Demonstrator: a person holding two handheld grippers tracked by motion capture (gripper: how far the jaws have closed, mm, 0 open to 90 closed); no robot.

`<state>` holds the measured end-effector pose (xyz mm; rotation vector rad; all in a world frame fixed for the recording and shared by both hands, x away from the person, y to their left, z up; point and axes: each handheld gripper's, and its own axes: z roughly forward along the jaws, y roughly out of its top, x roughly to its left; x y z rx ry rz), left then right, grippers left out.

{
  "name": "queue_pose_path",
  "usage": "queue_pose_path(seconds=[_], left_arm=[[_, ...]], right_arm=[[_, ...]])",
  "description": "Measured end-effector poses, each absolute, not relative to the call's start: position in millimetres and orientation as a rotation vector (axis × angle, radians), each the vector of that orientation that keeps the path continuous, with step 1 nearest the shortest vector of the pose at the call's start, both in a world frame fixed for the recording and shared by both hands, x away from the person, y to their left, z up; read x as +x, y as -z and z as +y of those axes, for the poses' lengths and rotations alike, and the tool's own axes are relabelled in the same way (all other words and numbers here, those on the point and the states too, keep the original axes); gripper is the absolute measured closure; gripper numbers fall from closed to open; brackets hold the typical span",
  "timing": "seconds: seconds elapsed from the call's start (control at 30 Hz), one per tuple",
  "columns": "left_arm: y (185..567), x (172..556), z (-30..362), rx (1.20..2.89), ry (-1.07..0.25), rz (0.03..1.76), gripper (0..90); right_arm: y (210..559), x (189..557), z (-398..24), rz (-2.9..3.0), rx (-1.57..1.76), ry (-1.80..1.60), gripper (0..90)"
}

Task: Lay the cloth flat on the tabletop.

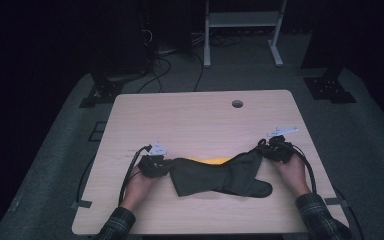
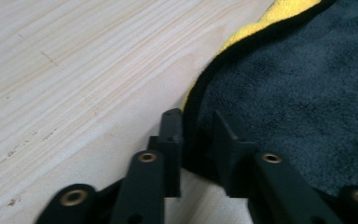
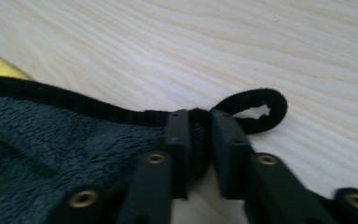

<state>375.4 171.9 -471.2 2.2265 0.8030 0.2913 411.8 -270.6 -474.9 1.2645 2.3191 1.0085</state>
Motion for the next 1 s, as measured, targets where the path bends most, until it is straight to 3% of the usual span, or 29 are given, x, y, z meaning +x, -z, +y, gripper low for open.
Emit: queue_pose_path(seconds=[0.1,0.23,1.0], left_arm=[[468.0,376.7,172.4,2.231,-0.281,0.839,84.8],[458.5,377.9,176.0,2.199,-0.303,0.841,85.7],[365.1,399.7,200.6,1.898,-0.468,0.819,86.0]], right_arm=[[474.4,411.8,-270.8,2.337,1.261,-1.022,83.8],[471.7,412.0,-274.6,2.324,1.262,-1.028,84.3],[366.6,401.1,-294.0,2.028,1.13,-1.361,84.9]])
